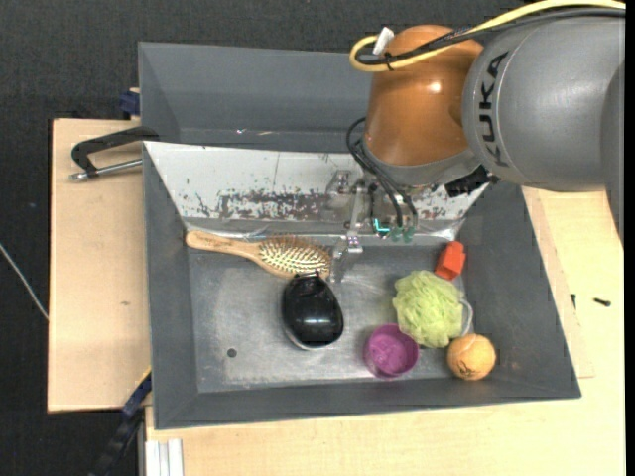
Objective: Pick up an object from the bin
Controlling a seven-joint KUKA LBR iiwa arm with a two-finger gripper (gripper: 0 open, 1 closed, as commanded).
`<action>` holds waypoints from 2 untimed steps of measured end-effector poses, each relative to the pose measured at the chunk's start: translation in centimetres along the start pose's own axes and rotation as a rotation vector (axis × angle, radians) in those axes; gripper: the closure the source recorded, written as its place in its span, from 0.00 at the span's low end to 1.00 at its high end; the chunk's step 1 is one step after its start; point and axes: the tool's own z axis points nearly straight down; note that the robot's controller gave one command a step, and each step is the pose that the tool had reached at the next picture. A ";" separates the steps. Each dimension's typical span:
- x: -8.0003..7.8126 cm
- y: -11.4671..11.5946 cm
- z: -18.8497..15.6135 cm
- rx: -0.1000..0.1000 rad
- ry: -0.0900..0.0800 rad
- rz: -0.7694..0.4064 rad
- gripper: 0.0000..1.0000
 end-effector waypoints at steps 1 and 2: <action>-0.2 0.0 -0.5 -0.001 -0.009 0.001 0.00; -0.3 0.9 5.0 -0.001 -0.023 -0.125 0.00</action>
Offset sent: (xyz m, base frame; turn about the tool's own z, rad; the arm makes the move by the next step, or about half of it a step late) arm -0.0043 0.0186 -0.1122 -0.2516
